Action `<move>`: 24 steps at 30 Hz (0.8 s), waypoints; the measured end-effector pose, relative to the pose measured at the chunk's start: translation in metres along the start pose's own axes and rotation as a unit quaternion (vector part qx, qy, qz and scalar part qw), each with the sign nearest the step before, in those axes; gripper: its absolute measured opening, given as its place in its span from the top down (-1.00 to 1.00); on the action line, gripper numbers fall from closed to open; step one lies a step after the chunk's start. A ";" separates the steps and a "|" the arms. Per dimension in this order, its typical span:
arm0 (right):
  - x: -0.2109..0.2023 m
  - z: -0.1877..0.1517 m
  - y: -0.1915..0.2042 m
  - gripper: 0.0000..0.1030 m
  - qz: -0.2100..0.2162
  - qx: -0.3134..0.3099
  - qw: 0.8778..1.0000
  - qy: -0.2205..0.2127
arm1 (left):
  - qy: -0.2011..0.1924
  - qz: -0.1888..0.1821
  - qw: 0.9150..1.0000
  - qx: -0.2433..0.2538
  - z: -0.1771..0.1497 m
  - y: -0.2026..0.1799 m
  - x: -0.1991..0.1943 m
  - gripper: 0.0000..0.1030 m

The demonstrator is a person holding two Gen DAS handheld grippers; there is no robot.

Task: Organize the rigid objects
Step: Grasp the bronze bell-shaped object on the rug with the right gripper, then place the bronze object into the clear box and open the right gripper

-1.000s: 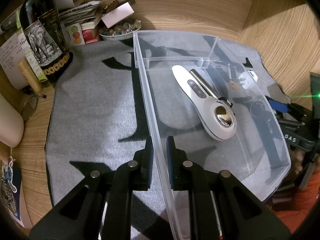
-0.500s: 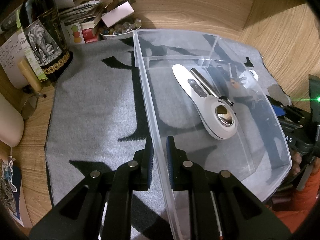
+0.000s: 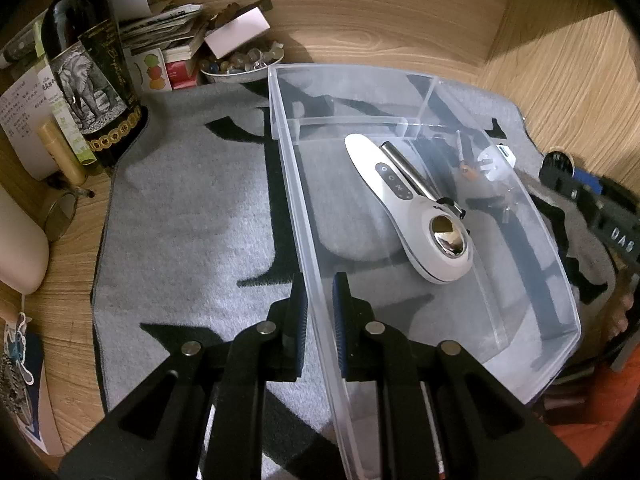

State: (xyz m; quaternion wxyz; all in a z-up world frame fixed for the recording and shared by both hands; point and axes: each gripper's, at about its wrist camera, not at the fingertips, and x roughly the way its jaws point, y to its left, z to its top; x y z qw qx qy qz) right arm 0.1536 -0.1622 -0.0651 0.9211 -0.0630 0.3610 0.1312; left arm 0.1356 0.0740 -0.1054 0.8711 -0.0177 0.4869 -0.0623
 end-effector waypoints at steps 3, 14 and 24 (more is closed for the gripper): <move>-0.004 0.010 0.009 0.35 0.007 -0.017 1.000 -0.014 | 0.000 0.001 1.000 0.003 0.000 0.000 0.000 0.75; 0.007 0.028 0.057 0.35 0.049 -0.083 0.995 -0.021 | -0.002 0.002 1.000 0.003 -0.001 -0.002 -0.002 0.76; 0.044 0.036 0.086 0.35 0.064 -0.122 0.990 0.024 | -0.003 -0.001 1.000 0.004 -0.002 -0.003 -0.003 0.75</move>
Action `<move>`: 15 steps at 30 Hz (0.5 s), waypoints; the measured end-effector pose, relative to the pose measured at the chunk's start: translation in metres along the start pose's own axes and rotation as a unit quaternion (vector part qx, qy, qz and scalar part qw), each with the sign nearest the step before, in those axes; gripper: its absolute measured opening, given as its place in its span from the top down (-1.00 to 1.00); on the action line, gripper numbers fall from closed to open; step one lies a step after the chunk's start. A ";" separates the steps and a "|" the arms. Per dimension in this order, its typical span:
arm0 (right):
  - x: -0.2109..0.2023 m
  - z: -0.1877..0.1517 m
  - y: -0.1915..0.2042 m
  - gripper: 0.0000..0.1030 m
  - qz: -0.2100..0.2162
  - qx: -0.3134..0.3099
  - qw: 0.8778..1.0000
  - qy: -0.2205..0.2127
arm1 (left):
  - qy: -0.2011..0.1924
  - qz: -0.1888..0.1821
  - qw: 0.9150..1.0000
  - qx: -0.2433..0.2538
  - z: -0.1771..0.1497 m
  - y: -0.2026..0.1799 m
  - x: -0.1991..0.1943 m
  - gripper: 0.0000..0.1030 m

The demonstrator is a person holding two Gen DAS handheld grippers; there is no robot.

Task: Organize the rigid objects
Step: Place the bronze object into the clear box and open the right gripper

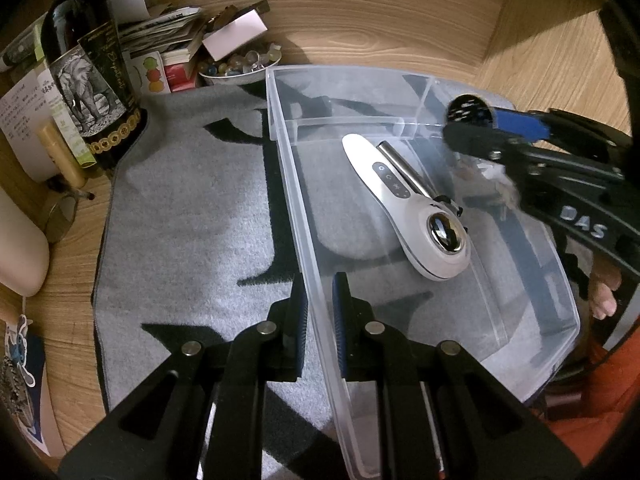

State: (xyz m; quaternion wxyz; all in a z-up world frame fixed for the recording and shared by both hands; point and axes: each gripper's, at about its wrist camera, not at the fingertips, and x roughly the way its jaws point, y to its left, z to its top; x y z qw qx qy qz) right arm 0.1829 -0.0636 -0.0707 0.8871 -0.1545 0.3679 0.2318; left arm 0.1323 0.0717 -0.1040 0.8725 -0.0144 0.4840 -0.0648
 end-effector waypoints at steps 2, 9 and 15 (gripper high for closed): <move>0.006 0.001 0.002 0.35 0.000 -0.005 1.000 0.008 | 0.001 0.000 1.000 0.001 0.000 0.000 0.000 0.75; 0.020 0.000 0.001 0.35 0.006 -0.006 0.999 0.032 | 0.001 0.000 1.000 0.005 0.001 -0.002 0.000 0.75; 0.021 -0.001 -0.002 0.30 0.010 0.001 0.999 0.038 | 0.001 0.000 1.000 0.005 0.001 -0.001 0.001 0.75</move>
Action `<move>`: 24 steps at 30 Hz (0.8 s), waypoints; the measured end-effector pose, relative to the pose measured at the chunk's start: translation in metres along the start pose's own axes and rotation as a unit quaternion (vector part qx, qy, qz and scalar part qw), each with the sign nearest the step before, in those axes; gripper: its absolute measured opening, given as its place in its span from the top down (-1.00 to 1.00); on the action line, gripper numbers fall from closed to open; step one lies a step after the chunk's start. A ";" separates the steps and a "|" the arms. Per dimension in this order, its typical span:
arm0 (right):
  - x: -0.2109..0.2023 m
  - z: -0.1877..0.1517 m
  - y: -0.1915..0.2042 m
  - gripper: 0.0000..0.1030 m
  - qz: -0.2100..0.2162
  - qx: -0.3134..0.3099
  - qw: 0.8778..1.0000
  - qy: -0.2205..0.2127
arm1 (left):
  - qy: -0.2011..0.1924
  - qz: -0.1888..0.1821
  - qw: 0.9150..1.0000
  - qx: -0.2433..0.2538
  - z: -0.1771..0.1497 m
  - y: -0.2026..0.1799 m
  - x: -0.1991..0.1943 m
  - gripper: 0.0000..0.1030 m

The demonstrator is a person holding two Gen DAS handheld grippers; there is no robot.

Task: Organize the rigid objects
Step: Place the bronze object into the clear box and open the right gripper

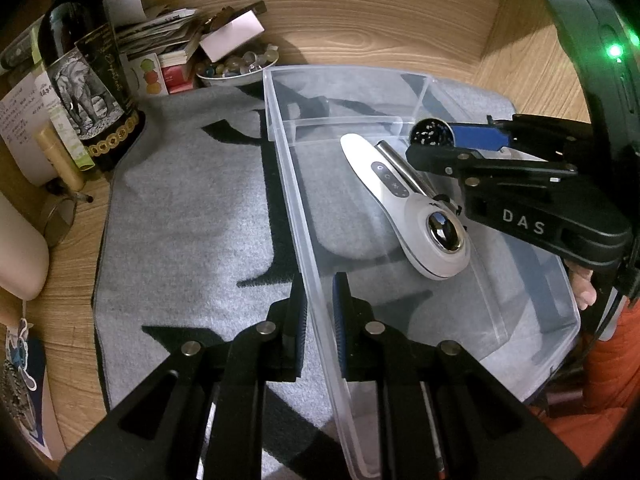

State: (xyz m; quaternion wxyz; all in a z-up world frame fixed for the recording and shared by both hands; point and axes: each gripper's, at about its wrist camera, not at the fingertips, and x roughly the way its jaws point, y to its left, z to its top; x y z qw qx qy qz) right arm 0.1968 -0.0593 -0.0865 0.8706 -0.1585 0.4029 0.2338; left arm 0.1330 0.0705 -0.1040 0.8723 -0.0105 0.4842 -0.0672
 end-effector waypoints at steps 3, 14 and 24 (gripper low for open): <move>-0.004 0.000 -0.001 0.09 0.003 0.003 1.000 -0.008 | 0.000 0.000 1.000 0.000 0.000 0.000 0.000 0.75; -0.036 -0.006 -0.019 -0.30 -0.018 0.038 0.998 -0.052 | 0.001 0.000 1.000 -0.002 0.001 0.000 0.000 0.75; -0.057 -0.037 -0.073 -0.35 -0.089 0.098 0.990 -0.042 | 0.000 -0.001 1.000 -0.003 0.001 0.000 -0.001 0.75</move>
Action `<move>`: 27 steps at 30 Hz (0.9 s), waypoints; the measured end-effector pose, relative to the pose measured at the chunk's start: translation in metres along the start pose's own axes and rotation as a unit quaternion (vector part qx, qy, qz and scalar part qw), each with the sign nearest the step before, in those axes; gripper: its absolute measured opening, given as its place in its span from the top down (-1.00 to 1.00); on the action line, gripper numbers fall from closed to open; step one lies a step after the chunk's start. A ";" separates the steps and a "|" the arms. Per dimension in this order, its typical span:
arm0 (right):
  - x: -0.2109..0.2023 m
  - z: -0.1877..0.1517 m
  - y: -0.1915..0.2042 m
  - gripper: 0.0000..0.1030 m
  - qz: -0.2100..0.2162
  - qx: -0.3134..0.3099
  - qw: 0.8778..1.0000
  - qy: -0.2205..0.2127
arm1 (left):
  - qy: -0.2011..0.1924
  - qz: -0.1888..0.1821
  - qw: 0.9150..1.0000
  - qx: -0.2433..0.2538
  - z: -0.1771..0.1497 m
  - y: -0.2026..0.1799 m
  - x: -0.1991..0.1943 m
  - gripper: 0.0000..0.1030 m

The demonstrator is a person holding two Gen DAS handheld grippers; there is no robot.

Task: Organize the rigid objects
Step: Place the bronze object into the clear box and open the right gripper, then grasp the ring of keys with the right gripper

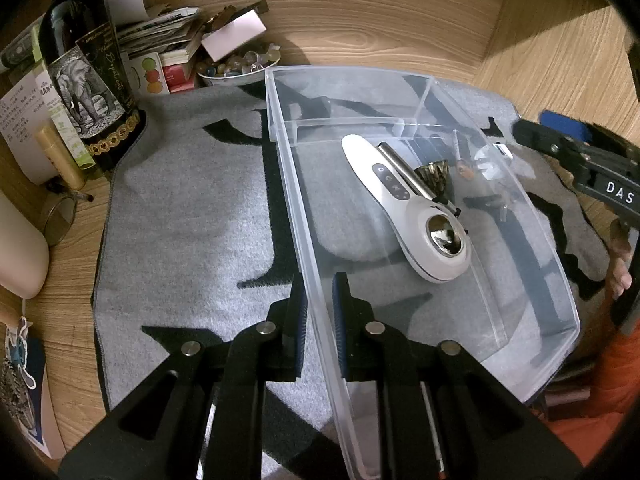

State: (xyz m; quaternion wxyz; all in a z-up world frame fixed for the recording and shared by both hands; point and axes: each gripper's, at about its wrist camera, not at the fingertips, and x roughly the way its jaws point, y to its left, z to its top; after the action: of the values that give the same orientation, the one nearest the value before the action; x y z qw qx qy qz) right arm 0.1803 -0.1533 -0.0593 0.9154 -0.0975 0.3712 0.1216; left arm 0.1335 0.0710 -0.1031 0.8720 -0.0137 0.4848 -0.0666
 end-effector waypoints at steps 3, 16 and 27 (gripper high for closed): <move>0.008 -0.014 -0.019 -0.35 -0.013 0.026 0.999 0.026 | 0.000 0.000 1.000 0.000 0.000 0.000 0.000 0.75; 0.044 -0.055 -0.028 -0.35 0.029 0.062 0.992 0.107 | 0.000 0.000 1.000 0.000 0.000 0.000 0.001 0.75; 0.066 -0.046 -0.012 -0.36 0.041 0.058 0.990 0.120 | 0.001 -0.001 1.000 0.000 0.000 -0.001 0.001 0.75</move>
State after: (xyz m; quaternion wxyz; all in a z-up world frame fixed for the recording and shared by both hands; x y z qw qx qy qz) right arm 0.1993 -0.1673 -0.1370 0.8627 -0.0430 0.4882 0.1246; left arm 0.1334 0.0700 -0.1040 0.8714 -0.0143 0.4858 -0.0670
